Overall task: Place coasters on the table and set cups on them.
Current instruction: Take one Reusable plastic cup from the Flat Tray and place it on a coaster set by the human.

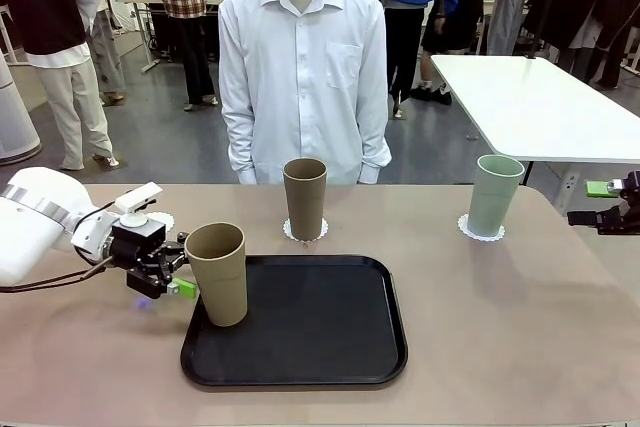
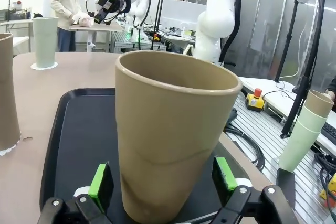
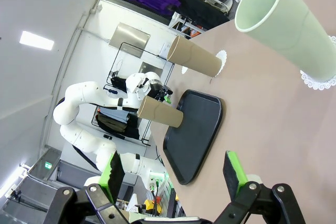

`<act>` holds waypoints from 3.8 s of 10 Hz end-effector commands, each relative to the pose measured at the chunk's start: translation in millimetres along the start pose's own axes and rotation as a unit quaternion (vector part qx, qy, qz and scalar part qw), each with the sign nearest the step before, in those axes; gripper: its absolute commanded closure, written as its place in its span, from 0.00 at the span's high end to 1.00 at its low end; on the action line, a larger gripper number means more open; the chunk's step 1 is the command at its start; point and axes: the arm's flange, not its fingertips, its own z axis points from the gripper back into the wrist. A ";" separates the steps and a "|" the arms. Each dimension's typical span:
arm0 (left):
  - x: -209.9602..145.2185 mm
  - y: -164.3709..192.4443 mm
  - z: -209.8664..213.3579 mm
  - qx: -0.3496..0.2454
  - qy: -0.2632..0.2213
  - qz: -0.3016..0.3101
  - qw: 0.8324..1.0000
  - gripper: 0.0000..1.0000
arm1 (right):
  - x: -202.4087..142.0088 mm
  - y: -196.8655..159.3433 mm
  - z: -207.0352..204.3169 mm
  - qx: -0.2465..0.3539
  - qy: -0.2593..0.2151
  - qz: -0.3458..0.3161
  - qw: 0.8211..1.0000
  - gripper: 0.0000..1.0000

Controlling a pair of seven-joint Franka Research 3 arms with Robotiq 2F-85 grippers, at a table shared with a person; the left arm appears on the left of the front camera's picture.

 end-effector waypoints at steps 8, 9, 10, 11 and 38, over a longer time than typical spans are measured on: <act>-19.0 4.5 -36.9 -0.059 0.025 -0.020 0.998 1.00 | 0.2 0.9 -0.9 0.004 0.000 0.003 1.000 1.00; -19.4 6.6 -40.7 -0.063 0.025 -0.023 0.997 1.00 | 0.2 0.9 -0.9 0.004 0.000 0.003 1.000 1.00; -19.3 8.5 -45.2 -0.068 0.023 -0.026 0.997 1.00 | 0.2 0.9 -0.9 0.004 0.000 0.003 1.000 1.00; -18.9 9.1 -50.4 -0.072 0.024 -0.030 0.997 1.00 | 0.2 0.9 -0.9 0.004 0.000 0.003 1.000 1.00; 143.1 23.7 172.6 0.184 -0.035 0.014 0.982 0.82 | 0.2 0.9 -0.9 0.004 0.000 0.003 1.000 1.00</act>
